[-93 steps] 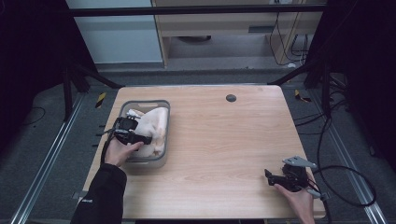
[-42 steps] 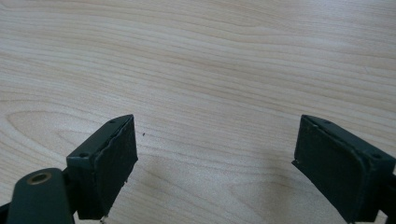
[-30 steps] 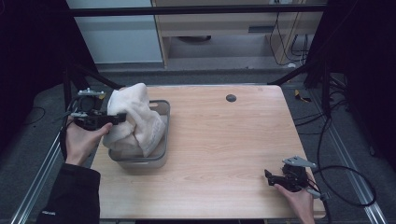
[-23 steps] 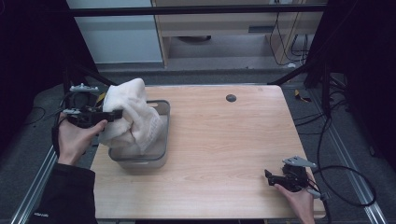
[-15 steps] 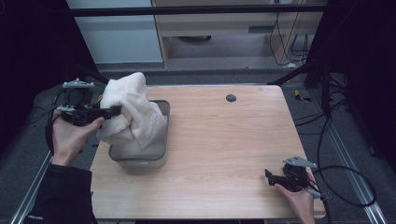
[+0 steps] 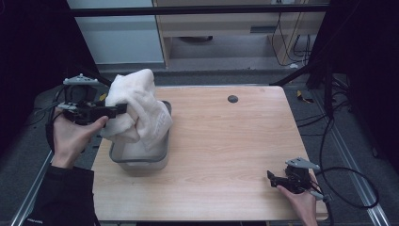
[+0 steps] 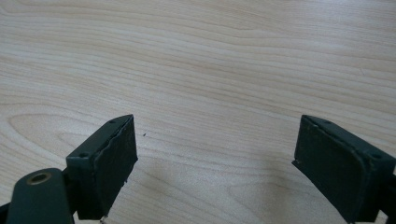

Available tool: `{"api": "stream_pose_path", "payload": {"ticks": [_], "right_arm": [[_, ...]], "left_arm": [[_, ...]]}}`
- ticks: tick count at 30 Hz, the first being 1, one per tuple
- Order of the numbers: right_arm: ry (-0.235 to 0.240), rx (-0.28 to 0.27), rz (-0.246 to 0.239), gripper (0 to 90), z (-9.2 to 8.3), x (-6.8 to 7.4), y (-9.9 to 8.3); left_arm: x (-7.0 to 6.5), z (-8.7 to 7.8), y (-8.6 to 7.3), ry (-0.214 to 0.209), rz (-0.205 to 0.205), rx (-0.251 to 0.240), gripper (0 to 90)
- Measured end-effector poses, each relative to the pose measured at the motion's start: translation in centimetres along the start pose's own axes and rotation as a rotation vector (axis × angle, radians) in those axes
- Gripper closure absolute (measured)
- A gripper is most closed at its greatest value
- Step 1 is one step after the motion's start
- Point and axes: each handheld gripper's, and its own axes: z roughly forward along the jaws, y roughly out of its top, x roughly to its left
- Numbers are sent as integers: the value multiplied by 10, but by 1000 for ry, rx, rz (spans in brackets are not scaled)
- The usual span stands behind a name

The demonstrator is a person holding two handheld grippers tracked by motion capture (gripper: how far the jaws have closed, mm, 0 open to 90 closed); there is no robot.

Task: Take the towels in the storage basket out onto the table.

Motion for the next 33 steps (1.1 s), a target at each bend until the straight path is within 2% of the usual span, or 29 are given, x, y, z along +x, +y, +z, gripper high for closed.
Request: {"api": "stream_pose_path", "payload": {"ticks": [12, 33], "right_arm": [[8, 4, 6, 129, -1, 0, 0], [15, -3, 6, 129, -2, -1, 0]], "left_arm": [[-30, 8, 13, -50, 49, -6, 548], [-94, 50, 29, -150, 155, 49, 547]]}}
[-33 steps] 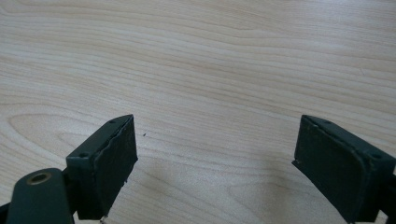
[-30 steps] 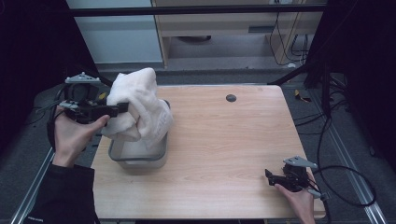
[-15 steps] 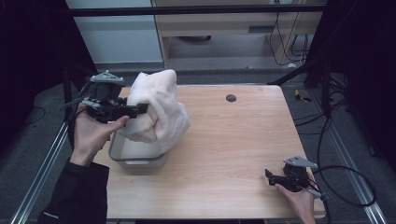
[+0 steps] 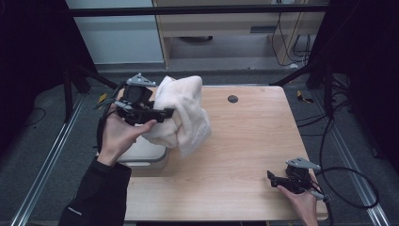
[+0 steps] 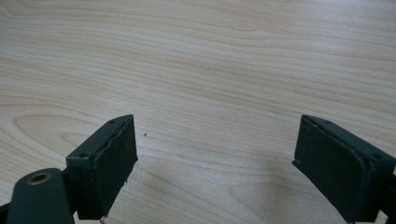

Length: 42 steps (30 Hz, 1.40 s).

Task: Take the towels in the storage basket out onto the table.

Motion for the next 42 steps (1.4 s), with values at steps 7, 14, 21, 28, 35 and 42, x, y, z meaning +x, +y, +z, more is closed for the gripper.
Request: {"api": "stream_pose_path", "payload": {"ticks": [7, 14, 21, 28, 35, 42], "right_arm": [[1, -3, 9, 129, -1, 0, 0], [-3, -9, 8, 128, -1, -1, 1], [-1, -11, 1, 127, -1, -1, 1], [-3, -13, -3, 126, -1, -2, 1], [-1, -11, -2, 125, -1, -1, 1], [-3, -11, -3, 124, 0, -1, 1]], "left_arm": [[-14, 21, 3, -33, 30, 24, 547], [-27, 42, 5, -58, 51, 48, 546], [-39, 63, 5, -75, 64, 60, 546], [-50, 87, 0, -93, 71, 66, 544], [-54, 112, -9, -105, 59, 90, 541], [-55, 135, -23, -123, 36, 103, 533]]}}
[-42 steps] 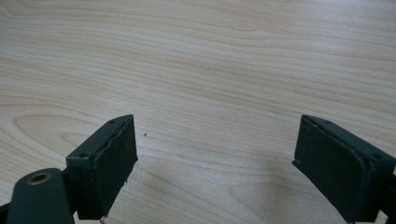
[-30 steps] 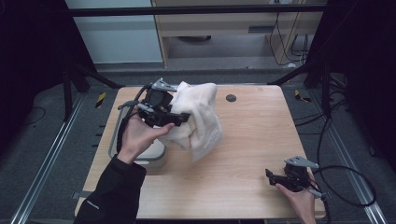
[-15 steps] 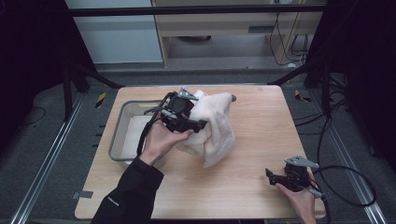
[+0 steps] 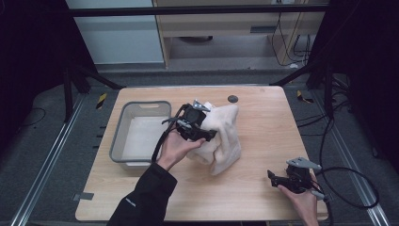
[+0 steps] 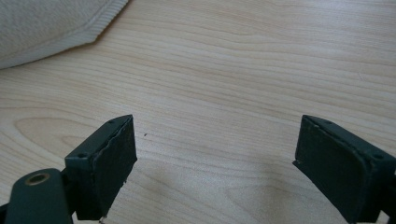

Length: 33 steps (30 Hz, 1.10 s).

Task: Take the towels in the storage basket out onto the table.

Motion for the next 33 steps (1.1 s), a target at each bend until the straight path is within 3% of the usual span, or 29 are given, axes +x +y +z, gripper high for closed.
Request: {"api": "stream_pose_path", "payload": {"ticks": [4, 14, 33], "right_arm": [[-1, 1, -2, 123, 0, 0, 0], [-3, 6, -2, 121, 0, 0, 0], [-3, 12, -15, 114, 1, 1, -1]], "left_arm": [[-1, 13, -6, -23, -12, 11, 527], [-6, 45, -22, -45, 4, 55, 494], [-10, 73, -45, -64, 43, 137, 334]]}}
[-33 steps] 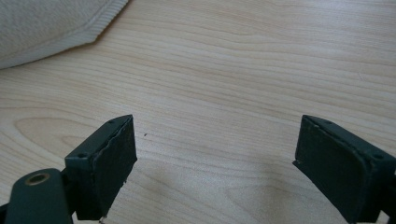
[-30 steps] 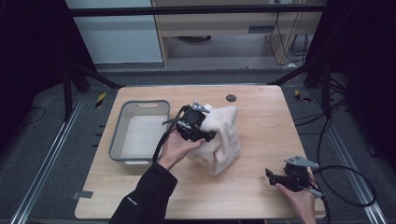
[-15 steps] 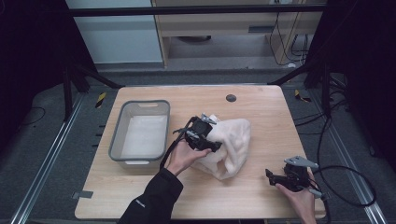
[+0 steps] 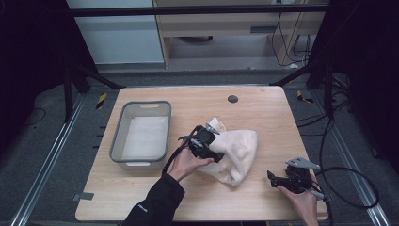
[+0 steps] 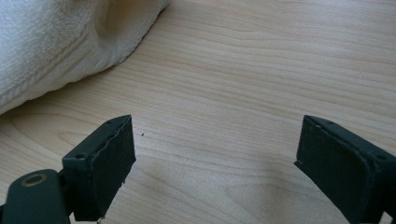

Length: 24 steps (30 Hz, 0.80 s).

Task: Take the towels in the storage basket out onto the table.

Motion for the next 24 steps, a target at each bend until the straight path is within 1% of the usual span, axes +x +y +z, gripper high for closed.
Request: {"api": "stream_pose_path", "payload": {"ticks": [3, 9, 11, 14, 18, 21, 24], "right_arm": [[-1, 1, 0, 113, 0, 0, 0], [-2, 2, -1, 109, 0, 0, 0], [-2, 2, -2, 107, 0, 0, 0], [-3, 3, -2, 105, 0, 0, 0], [-5, 3, 2, 104, 0, 0, 0], [-4, 1, 7, 104, -1, 0, 0], [-3, 4, 4, 104, -1, 0, 0]], "left_arm": [[-1, 0, -1, -1, 9, 20, 302], [-1, -5, -2, -1, 13, 14, 246], [-1, -11, -3, -12, 16, -1, 239], [-1, -21, -4, -16, 9, -24, 234], [1, -39, -7, -7, 0, -65, 234], [3, -52, -12, 11, -2, -86, 236], [6, -64, -18, 29, -13, -113, 240]]}}
